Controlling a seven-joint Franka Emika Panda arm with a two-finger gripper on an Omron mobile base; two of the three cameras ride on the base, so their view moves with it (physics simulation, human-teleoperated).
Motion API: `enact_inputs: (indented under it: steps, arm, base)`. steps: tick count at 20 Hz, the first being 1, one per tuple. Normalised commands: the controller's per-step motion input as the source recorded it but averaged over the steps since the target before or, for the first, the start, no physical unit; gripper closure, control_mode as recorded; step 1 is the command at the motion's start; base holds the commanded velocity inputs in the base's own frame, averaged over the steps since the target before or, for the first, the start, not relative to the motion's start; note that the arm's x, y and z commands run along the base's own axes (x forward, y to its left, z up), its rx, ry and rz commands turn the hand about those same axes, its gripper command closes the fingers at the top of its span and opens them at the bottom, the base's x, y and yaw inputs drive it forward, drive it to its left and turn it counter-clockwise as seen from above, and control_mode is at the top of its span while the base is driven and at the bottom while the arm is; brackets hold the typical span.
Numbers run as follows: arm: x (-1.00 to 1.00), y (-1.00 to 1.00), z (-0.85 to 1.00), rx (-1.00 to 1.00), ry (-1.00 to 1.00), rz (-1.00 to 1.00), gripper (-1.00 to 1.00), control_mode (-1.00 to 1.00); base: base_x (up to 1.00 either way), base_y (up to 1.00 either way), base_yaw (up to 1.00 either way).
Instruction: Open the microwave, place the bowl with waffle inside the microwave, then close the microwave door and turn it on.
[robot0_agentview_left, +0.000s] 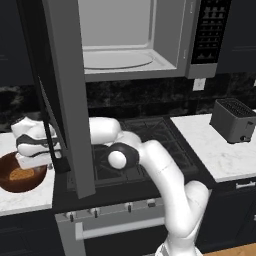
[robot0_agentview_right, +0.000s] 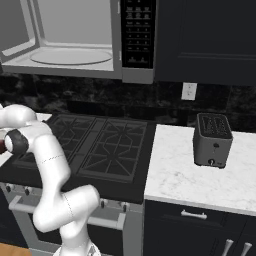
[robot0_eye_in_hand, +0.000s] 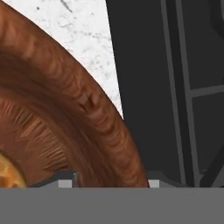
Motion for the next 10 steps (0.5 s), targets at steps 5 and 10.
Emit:
enact_inputs:
  steps: [5, 10]
  arm:
    - [0.04, -0.84, -0.15, 0.30, 0.00, -0.03, 1.00, -1.00]
    - [0.05, -0.97, -0.16, 0.40, 0.01, 0.00, 1.00, -1.00]
  base:
    - [0.00, 0.00, 0.00]
    - [0.00, 0.00, 0.00]
